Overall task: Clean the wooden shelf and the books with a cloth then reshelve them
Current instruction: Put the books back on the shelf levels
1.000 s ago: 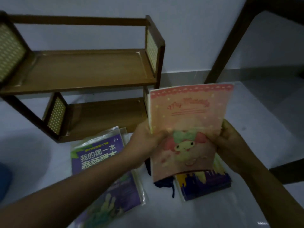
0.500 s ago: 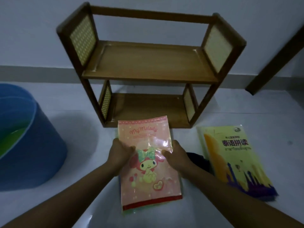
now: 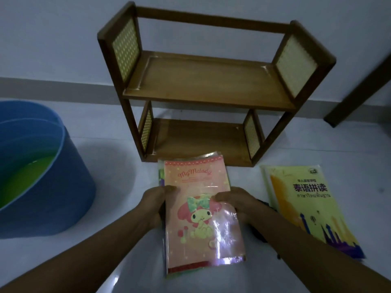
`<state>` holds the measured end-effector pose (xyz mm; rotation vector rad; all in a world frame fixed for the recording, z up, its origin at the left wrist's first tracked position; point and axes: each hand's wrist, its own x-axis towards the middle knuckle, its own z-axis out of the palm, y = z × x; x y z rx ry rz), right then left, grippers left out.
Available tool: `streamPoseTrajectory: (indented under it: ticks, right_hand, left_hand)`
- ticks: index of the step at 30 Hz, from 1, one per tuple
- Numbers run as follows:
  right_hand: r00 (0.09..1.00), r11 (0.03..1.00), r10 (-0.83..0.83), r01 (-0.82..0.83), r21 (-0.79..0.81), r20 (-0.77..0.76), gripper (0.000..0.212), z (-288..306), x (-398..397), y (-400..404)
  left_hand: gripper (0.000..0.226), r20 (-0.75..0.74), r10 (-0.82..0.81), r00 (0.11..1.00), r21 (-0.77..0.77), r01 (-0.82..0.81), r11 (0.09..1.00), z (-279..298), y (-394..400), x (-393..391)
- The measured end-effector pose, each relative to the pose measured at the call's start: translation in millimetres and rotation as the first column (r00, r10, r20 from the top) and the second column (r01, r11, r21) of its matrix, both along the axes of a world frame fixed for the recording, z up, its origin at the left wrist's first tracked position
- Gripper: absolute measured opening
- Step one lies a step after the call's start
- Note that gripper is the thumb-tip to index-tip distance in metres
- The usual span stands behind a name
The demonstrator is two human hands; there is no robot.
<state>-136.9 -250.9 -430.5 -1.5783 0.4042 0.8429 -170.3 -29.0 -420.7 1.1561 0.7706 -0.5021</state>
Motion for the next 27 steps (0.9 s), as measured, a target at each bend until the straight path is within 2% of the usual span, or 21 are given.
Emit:
streamPoseTrajectory:
  ticks: [2,4,5,8,10,11,15,18,21,24,25,27]
  right_hand:
    - [0.984,0.993,0.074,-0.087,0.074,0.163,0.044,15.0,-4.5,-1.4]
    - [0.946,0.971,0.076,-0.141,0.191,0.317,0.051,40.6,-12.3,-5.6]
    - [0.920,0.967,0.073,-0.160,0.198,0.384,0.054,54.5,-20.1,-9.6]
    - [0.849,0.972,0.013,-0.135,0.193,0.528,0.054,89.9,-32.8,-16.0]
    - [0.839,0.965,-0.045,-0.103,0.240,0.543,0.052,97.9,-35.8,-20.7]
    - [0.835,0.964,-0.053,-0.100,0.246,0.548,0.051,95.0,-39.0,-23.4]
    - [0.842,0.984,-0.051,-0.050,0.171,0.537,0.045,64.1,-48.9,-30.7]
    - [0.858,0.992,0.002,-0.068,0.110,0.513,0.045,46.5,-47.9,-28.8]
    - [0.852,0.990,0.034,-0.101,0.101,0.523,0.044,44.2,-42.1,-31.5]
    - [0.855,0.990,0.034,-0.101,0.102,0.517,0.041,44.0,-41.7,-35.0]
    - [0.846,0.991,0.034,-0.097,0.090,0.532,0.038,42.6,-41.6,-35.5]
    - [0.828,0.994,0.052,-0.097,0.050,0.559,0.027,39.5,-41.9,-35.0]
  left_hand:
    - [0.027,0.199,-0.139,0.970,0.039,0.134,0.990,20.2,0.4,-2.8]
    - [0.030,0.400,-0.246,0.883,0.159,0.198,0.967,39.4,4.8,-3.6]
    - [0.034,0.486,-0.300,0.821,0.234,0.209,0.950,51.5,7.2,-8.2]
    - [0.049,0.666,-0.467,0.581,0.521,0.085,0.849,86.6,15.8,-18.2]
    - [0.054,0.700,-0.537,0.471,0.606,0.006,0.796,95.5,18.1,-25.2]
    - [0.057,0.700,-0.558,0.446,0.622,0.004,0.783,93.5,18.5,-29.6]
    - [0.062,0.672,-0.553,0.493,0.641,-0.014,0.767,66.6,19.8,-49.5]
    - [0.046,0.653,-0.535,0.535,0.658,-0.052,0.751,55.5,15.0,-51.1]
    - [0.046,0.656,-0.539,0.528,0.669,-0.076,0.740,56.3,14.8,-43.7]
    - [0.071,0.653,-0.552,0.519,0.657,-0.026,0.753,58.3,15.2,-42.5]
    - [0.073,0.641,-0.566,0.518,0.662,-0.001,0.749,59.0,14.5,-40.8]
    - [0.061,0.608,-0.587,0.534,0.654,0.082,0.752,69.6,18.3,-37.5]
